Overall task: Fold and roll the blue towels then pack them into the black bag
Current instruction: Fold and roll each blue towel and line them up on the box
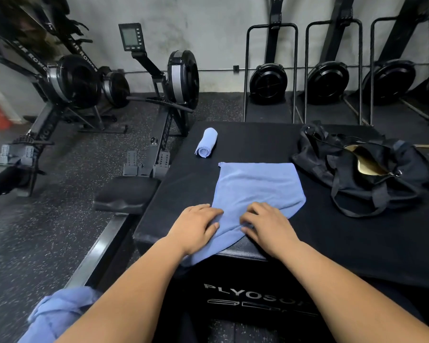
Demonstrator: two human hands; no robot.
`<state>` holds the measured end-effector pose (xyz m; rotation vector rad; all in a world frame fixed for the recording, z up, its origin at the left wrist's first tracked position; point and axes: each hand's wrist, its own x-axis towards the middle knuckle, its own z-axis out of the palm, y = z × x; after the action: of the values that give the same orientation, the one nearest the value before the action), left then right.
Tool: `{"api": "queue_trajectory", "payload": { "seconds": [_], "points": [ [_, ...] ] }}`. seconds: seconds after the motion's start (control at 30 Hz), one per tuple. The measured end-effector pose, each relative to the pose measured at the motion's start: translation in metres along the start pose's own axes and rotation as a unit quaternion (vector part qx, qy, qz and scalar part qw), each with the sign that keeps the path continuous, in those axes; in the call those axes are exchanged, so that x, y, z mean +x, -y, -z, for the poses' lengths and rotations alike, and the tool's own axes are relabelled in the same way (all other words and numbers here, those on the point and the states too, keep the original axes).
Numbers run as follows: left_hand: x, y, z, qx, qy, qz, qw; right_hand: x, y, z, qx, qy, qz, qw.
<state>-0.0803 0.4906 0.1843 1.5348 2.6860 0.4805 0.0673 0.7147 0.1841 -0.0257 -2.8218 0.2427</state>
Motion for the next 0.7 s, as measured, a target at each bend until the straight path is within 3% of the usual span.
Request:
{"api": "queue_trajectory", "payload": {
  "seconds": [0.1,0.3,0.5,0.6,0.7],
  "points": [
    [-0.005,-0.003,0.005,0.014,0.069,0.041,0.997,-0.002,-0.008,0.005,-0.008,-0.014,-0.043,0.999],
    [-0.007,-0.016,0.015,0.05,0.127,0.067,0.988,-0.012,-0.033,0.019,-0.107,-0.031,-0.092,0.99],
    [0.004,-0.028,0.012,0.073,0.12,0.103,0.985,-0.035,-0.058,0.04,-0.155,-0.061,-0.176,0.97],
    [0.007,-0.036,0.01,0.075,0.018,0.025,0.997,-0.044,-0.063,0.046,-0.132,-0.082,-0.158,0.975],
    [0.007,-0.049,0.004,0.047,-0.046,-0.122,0.99,-0.049,-0.057,0.045,-0.102,-0.055,-0.052,0.992]
  ]
}}
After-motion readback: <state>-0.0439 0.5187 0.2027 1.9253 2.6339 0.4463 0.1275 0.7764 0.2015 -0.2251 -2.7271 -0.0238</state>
